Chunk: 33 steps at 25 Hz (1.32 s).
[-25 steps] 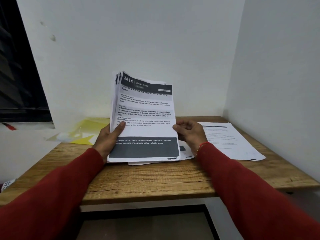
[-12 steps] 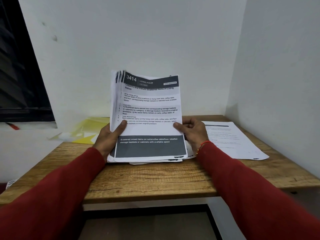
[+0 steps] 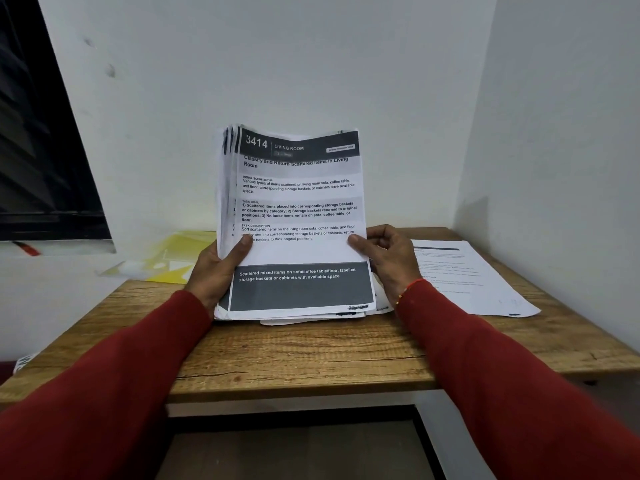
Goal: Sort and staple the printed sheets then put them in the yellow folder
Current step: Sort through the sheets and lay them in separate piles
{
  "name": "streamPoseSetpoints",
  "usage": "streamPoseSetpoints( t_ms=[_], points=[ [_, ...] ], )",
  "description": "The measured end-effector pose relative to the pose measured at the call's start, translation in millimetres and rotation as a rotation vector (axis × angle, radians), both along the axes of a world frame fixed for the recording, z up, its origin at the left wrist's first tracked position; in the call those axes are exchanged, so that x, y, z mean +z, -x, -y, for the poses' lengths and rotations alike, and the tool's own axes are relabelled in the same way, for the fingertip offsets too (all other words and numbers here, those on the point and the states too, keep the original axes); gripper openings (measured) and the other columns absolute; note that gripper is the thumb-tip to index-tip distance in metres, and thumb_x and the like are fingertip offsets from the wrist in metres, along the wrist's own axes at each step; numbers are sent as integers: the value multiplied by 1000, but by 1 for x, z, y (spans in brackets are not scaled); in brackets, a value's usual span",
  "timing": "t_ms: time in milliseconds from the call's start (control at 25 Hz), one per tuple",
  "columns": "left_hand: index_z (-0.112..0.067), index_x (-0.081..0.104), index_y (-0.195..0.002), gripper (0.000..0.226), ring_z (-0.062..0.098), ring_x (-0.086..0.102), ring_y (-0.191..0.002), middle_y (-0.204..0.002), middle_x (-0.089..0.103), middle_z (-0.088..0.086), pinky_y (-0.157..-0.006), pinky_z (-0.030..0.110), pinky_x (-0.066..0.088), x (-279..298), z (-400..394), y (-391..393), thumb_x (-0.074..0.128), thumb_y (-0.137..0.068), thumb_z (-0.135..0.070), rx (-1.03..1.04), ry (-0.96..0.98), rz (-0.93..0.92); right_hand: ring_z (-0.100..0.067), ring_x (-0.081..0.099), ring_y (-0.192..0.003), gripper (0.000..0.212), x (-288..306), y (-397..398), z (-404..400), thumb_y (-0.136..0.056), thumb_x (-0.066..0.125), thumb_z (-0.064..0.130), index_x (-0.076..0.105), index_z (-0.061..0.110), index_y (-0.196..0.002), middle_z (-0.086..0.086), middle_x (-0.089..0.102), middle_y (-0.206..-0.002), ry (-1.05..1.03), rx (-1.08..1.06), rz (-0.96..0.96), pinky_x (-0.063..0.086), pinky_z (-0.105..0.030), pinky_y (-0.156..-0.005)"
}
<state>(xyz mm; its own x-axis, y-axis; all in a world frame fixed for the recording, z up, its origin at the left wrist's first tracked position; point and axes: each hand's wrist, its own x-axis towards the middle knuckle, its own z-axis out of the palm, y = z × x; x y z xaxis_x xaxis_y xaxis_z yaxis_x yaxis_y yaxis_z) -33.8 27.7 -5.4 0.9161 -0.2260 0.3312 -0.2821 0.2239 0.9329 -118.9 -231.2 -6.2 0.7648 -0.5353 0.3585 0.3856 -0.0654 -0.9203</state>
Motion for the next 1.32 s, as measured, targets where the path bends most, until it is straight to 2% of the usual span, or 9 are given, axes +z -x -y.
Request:
streamPoseSetpoints(
  t_ms=[240, 360, 440, 520, 680, 840, 1040, 1200, 1320],
  points=[
    [-20, 68, -102, 12, 7, 73, -70, -82, 77, -8, -58, 22, 57, 0, -1, -4, 64, -94, -28, 15, 10, -23, -17, 62, -69, 16, 3, 2, 1, -88, 71, 29, 66, 16, -81, -8, 68, -77, 28, -42, -23, 50, -33, -66],
    [-22, 68, -100, 8, 4, 72, -67, -77, 76, -12, -55, 20, 56, 2, -7, -8, 65, -95, -27, 63, 24, -29, -23, 64, -98, 32, -2, 1, 15, -89, 63, 47, 66, 19, -105, -3, 68, -96, 510, -316, -461, 47, -34, -90],
    [-22, 67, -98, 5, 2, 71, -64, -73, 75, -13, -53, 18, 55, 2, -10, -11, 65, -95, -25, 91, 47, -42, -32, 50, -123, 57, -5, 4, 13, -83, 63, 60, 56, 25, -127, -8, 61, -123, 860, -338, -846, 38, -39, -102],
    [-21, 66, -100, 6, 1, 70, -62, -75, 75, -10, -53, 18, 55, 1, -12, -14, 65, -95, -24, 119, 65, -51, -34, 43, -129, 62, -3, 3, 3, -83, 64, 56, 48, 28, -136, -9, 54, -134, 992, -301, -943, 31, -44, -107],
    [-18, 65, -108, 15, 1, 70, -64, -92, 71, -2, -55, 18, 56, -1, -14, -15, 66, -95, -24, 131, 76, -60, -32, 48, -127, 53, -4, -3, -1, -82, 72, 41, 53, 21, -128, -8, 55, -134, 855, -266, -858, 37, -42, -108],
    [-17, 65, -106, 14, 1, 69, -62, -92, 70, 0, -53, 18, 56, 0, -14, -12, 65, -95, -24, 122, 69, -67, -36, 43, -129, 59, -1, -2, -3, -84, 69, 43, 48, 23, -136, -14, 51, -136, 970, -293, -951, 37, -42, -107],
    [-16, 64, -107, 13, 3, 70, -63, -94, 70, 1, -56, 19, 57, 2, -16, -11, 65, -95, -22, 110, 91, -75, -29, 66, -103, 64, -5, -23, 10, -53, 80, 30, 64, 15, -114, -9, 70, -114, 716, -167, -850, 54, -39, -92],
    [-17, 66, -105, 11, 5, 71, -64, -90, 72, -1, -57, 21, 58, 4, -14, -9, 66, -95, -21, 99, 113, -84, -26, 67, -92, 36, 7, -14, 16, -71, 82, 10, 72, 2, -105, -12, 71, -100, 517, -214, -762, 51, -29, -84],
    [-19, 67, -100, 6, 5, 71, -63, -86, 73, -3, -57, 22, 59, 4, -14, -8, 66, -94, -22, 97, 125, -94, -25, 65, -88, 30, 17, -5, 25, -81, 73, 8, 70, -1, -109, -18, 71, -108, 377, -229, -616, 47, -27, -78]
  ],
)
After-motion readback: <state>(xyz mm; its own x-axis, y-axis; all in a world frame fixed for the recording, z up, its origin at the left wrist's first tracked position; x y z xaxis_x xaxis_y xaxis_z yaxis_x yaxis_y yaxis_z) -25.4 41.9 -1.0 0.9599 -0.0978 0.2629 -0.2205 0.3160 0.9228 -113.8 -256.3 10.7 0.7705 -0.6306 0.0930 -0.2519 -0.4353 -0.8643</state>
